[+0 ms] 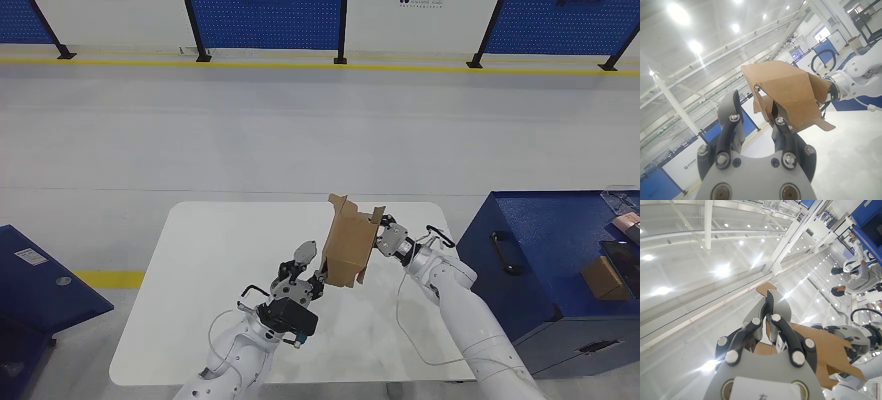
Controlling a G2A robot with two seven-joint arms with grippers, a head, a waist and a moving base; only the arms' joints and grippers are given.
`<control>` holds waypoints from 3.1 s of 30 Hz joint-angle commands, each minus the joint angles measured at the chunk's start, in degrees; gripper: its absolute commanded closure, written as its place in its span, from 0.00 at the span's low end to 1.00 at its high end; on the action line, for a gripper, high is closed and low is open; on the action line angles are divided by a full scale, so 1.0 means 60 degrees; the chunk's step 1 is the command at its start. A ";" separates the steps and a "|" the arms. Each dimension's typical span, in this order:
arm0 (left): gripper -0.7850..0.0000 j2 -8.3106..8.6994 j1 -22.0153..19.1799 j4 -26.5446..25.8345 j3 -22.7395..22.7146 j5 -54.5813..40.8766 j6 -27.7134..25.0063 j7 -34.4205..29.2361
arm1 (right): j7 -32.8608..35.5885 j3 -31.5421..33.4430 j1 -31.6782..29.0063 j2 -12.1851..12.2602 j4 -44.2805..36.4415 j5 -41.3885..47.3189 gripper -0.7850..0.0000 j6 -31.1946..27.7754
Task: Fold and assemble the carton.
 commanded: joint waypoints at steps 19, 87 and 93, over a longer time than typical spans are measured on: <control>0.64 -0.0121 -0.0083 0.0265 0.0005 0.0309 0.0141 0.0079 | -0.0080 -0.0005 0.0077 -0.0097 0.0220 0.0083 1.00 0.0248; 1.00 -0.0298 0.0328 0.0048 -0.0631 0.0068 -0.0301 0.0604 | -0.0090 0.0776 0.0110 -0.0022 0.0554 -0.1130 0.00 -0.0223; 1.00 -0.0164 0.0478 -0.0340 -0.1135 -0.1835 -0.3121 0.0462 | 0.0985 0.1074 0.0015 0.0339 0.0126 -0.3418 0.00 -0.1103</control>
